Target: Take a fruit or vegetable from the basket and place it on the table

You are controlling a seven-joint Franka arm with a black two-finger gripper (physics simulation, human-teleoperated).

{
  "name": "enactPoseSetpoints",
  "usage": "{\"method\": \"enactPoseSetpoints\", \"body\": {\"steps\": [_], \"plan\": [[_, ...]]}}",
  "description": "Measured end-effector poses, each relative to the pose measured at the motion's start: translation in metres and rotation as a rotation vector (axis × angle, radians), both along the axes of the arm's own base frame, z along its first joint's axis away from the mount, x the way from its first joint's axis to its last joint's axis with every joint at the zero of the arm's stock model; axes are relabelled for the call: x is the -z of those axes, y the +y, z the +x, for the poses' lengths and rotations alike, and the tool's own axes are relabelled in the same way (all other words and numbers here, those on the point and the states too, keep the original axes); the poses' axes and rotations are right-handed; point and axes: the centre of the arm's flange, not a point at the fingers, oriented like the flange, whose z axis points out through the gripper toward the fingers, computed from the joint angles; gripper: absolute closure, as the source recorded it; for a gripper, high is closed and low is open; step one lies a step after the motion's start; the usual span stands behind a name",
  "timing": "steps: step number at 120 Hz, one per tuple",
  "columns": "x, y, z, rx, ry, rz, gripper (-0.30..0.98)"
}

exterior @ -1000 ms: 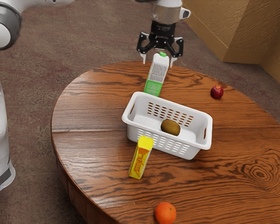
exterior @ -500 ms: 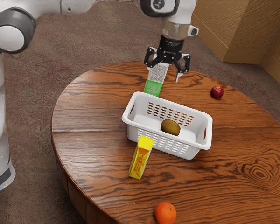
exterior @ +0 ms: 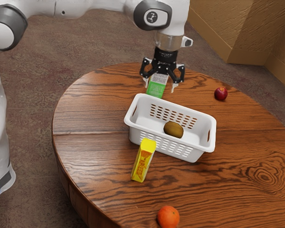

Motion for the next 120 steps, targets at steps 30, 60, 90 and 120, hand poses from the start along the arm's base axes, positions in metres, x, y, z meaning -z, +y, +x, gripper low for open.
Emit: {"method": "enactPoseSetpoints", "body": {"steps": [30,60,90,120], "plan": [[0.032,-0.005,0.044,0.064,-0.021,-0.019,0.00],[0.044,0.050,0.044,0.006,-0.029,-0.039,0.00],[0.077,0.037,0.067,0.059,-0.007,-0.047,0.00],[0.100,0.039,0.083,0.075,-0.022,-0.058,0.00]]}}
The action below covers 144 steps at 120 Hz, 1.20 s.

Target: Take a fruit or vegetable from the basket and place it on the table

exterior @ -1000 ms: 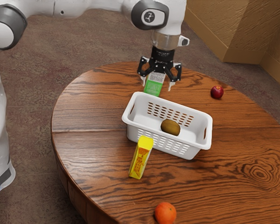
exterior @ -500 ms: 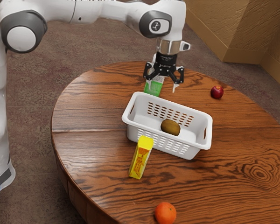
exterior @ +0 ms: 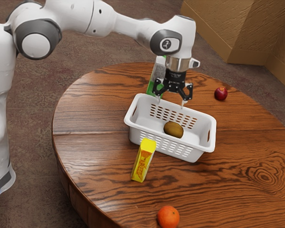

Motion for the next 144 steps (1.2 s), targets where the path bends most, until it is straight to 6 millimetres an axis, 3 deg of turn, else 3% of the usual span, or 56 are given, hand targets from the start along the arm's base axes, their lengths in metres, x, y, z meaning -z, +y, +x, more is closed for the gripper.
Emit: {"method": "enactPoseSetpoints", "body": {"steps": [63,115,144], "plan": [[0.048,-0.013,0.021,0.030,0.012,-0.056,0.00],[0.063,-0.018,0.032,0.045,-0.001,-0.065,0.00],[0.084,-0.020,0.037,0.044,0.023,-0.082,0.00]]}}
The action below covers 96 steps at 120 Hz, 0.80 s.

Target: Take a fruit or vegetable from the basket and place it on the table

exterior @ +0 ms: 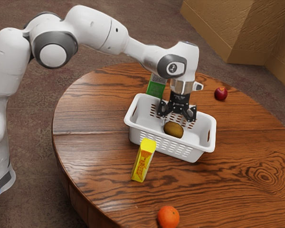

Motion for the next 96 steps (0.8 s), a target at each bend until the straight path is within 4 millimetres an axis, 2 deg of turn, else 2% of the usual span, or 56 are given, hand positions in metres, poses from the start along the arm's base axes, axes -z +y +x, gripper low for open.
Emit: {"method": "enactPoseSetpoints", "body": {"steps": [18,80,96], "plan": [[0.012,-0.002,0.002,-0.003,0.012,-0.018,0.00],[0.027,-0.003,0.003,-0.015,0.024,-0.066,0.00],[0.027,-0.003,0.003,-0.024,0.023,-0.076,0.16]]}}
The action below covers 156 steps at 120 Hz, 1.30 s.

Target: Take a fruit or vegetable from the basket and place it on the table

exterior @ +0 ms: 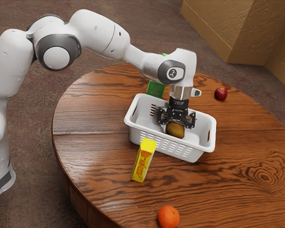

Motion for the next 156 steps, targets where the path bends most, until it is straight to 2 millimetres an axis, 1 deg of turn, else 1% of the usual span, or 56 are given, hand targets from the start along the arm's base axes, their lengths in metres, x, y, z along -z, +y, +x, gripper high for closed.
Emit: {"method": "enactPoseSetpoints", "body": {"steps": [5,14,20,24,28,38,42,46,50,55,59,64,74,84,95,99,103,107,111,116,132,141,148,152,156], "plan": [[0.000,0.000,0.000,-0.003,0.000,0.000,0.19],[-0.004,0.003,-0.001,-0.014,-0.002,0.003,0.19],[-0.012,0.004,-0.001,-0.021,-0.011,0.006,0.19],[-0.022,0.002,-0.003,-0.023,-0.025,0.009,0.21],[-0.038,-0.002,-0.005,-0.017,-0.047,0.020,0.22],[-0.093,-0.015,-0.016,0.004,-0.127,0.071,0.22],[-0.112,-0.020,-0.020,0.012,-0.155,0.095,0.21],[-0.133,-0.023,-0.020,0.018,-0.193,0.121,0.22],[-0.154,-0.024,-0.017,0.021,-0.235,0.149,0.21],[-0.177,-0.021,-0.007,0.018,-0.286,0.184,0.21],[-0.190,-0.016,0.004,0.013,-0.321,0.211,0.21],[-0.202,-0.006,0.020,-0.001,-0.363,0.238,0.21],[-0.207,0.021,0.044,-0.034,-0.405,0.267,0.21],[-0.199,0.055,0.063,-0.072,-0.430,0.283,0.21],[-0.191,0.101,0.067,-0.123,-0.437,0.307,0.21],[-0.189,0.113,0.067,-0.135,-0.439,0.315,0.21],[-0.188,0.119,0.067,-0.140,-0.441,0.320,0.21],[-0.188,0.122,0.067,-0.142,-0.444,0.324,0.21],[-0.188,0.125,0.067,-0.144,-0.447,0.323,0.15],[-0.190,0.128,0.065,-0.145,-0.453,0.321,0.11],[-0.206,0.132,0.049,-0.146,-0.462,0.316,0.05],[-0.212,0.133,0.030,-0.154,-0.448,0.305,0.03],[-0.217,0.131,0.004,-0.183,-0.431,0.297,0.02],[-0.226,0.118,-0.011,-0.212,-0.427,0.280,0.01],[-0.243,0.101,-0.029,-0.246,-0.424,0.260,0.01]]}}
